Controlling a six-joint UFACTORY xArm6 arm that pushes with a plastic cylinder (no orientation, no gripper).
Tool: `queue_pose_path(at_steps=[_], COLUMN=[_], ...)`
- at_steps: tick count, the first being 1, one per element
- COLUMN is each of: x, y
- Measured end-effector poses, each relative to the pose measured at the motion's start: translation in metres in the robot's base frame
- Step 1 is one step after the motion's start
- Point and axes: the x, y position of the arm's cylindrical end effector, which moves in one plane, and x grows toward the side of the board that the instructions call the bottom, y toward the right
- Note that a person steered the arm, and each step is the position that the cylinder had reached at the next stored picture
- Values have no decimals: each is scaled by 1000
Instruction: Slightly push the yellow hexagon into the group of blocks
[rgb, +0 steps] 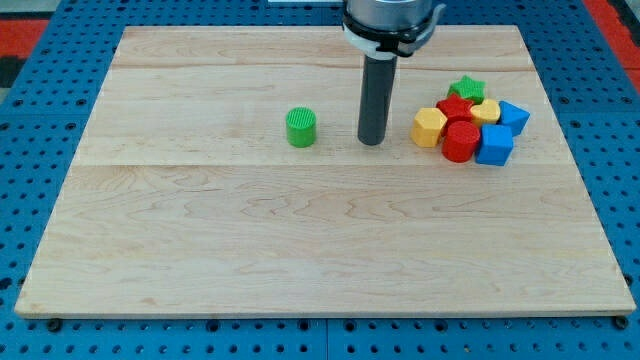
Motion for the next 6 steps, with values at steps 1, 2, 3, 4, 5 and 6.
queue_pose_path(at_steps=[1,2,3,4,5,6], x=[-8,-8,-8,-6,-3,33], y=[19,30,31,43,48,27])
